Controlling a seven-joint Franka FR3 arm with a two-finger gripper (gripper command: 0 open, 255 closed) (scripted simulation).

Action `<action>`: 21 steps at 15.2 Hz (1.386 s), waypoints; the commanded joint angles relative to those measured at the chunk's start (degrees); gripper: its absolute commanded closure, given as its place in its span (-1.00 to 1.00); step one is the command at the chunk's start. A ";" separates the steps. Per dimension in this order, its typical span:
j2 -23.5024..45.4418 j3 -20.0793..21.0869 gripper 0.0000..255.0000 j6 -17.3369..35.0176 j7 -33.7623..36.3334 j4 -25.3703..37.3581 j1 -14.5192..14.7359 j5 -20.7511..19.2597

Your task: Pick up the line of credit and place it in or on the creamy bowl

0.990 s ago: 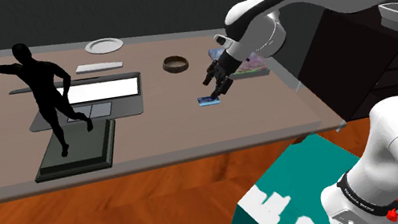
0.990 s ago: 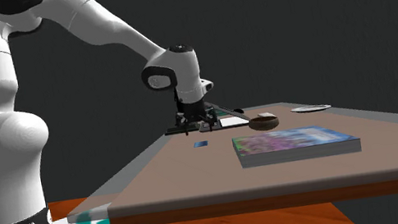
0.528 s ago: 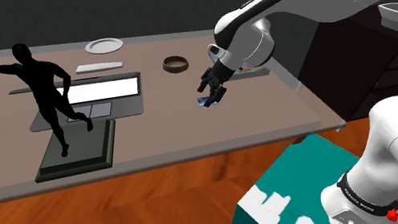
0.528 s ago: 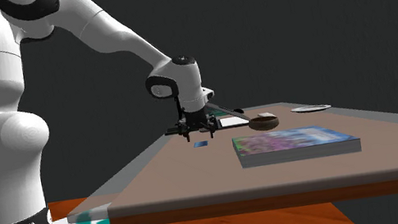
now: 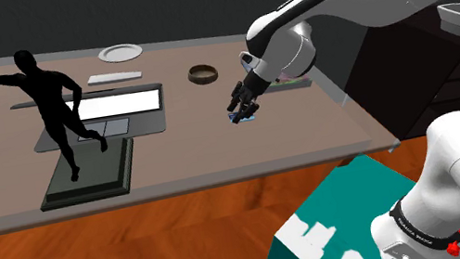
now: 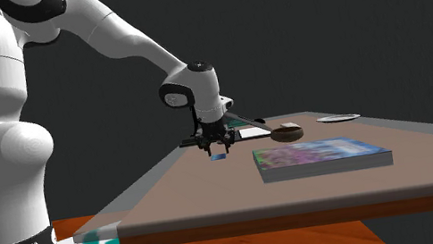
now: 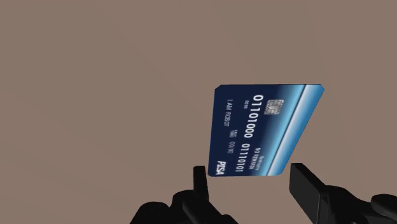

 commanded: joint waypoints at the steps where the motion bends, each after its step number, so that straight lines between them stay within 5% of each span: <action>1: 0.00 0.00 1.00 0.00 0.00 0.00 0.00 0.00; 9: 0.01 0.00 1.00 0.00 -0.01 0.00 0.00 0.02; 21: -8.16 -0.78 1.00 -2.31 12.03 0.79 0.44 -13.25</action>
